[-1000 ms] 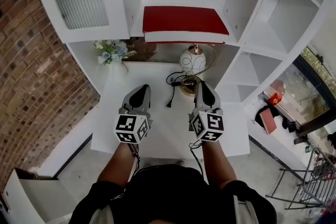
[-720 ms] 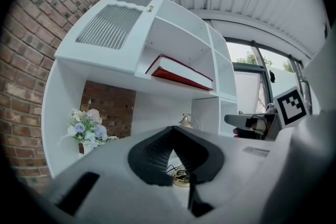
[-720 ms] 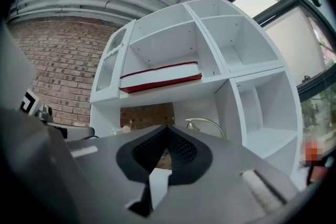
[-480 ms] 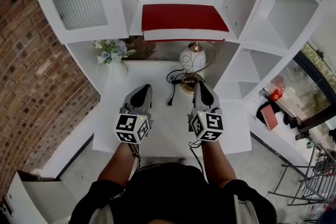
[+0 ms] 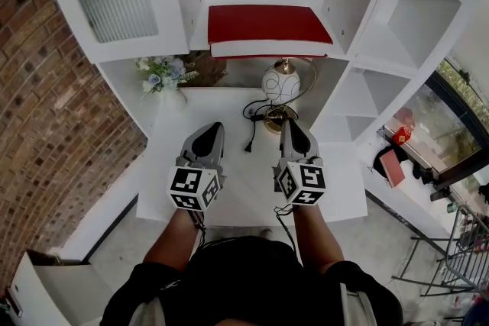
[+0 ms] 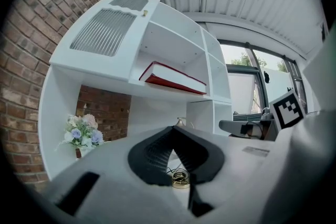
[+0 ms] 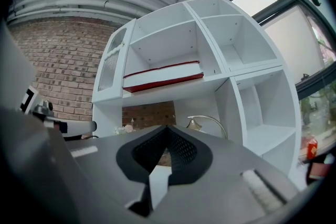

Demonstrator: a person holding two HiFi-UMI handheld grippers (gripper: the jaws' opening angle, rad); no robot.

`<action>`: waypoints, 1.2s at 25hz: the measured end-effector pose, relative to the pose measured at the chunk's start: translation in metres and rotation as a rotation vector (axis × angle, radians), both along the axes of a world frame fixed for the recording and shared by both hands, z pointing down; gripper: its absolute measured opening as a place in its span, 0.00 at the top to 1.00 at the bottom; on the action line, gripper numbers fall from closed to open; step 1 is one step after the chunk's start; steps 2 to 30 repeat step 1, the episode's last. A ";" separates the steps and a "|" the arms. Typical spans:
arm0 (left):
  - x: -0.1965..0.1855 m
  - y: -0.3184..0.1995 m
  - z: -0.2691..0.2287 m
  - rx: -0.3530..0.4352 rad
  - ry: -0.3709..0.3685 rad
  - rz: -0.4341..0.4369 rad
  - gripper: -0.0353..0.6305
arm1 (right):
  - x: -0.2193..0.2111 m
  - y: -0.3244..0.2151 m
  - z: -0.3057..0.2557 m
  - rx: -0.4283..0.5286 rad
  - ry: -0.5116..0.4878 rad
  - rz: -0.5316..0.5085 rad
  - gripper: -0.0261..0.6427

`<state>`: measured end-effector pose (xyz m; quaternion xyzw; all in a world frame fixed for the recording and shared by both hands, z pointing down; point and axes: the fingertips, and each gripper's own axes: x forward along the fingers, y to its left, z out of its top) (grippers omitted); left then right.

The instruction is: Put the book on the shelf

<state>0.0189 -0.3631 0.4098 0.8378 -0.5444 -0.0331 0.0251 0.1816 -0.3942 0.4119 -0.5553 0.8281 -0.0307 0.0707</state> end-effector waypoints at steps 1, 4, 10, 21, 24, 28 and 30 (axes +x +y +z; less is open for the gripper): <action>-0.001 0.001 0.000 -0.002 0.003 0.000 0.94 | -0.001 0.001 0.000 0.000 -0.003 -0.002 0.94; -0.001 0.001 0.000 -0.002 0.003 0.000 0.94 | -0.001 0.001 0.000 0.000 -0.003 -0.002 0.94; -0.001 0.001 0.000 -0.002 0.003 0.000 0.94 | -0.001 0.001 0.000 0.000 -0.003 -0.002 0.94; -0.001 0.001 0.000 -0.002 0.003 0.000 0.94 | -0.001 0.001 0.000 0.000 -0.003 -0.002 0.94; -0.001 0.001 0.000 -0.002 0.003 0.000 0.94 | -0.001 0.001 0.000 0.000 -0.003 -0.002 0.94; -0.001 0.001 0.000 -0.002 0.003 0.000 0.94 | -0.001 0.001 0.000 0.000 -0.003 -0.002 0.94; -0.001 0.001 0.000 -0.002 0.003 0.000 0.94 | -0.001 0.001 0.000 0.000 -0.003 -0.002 0.94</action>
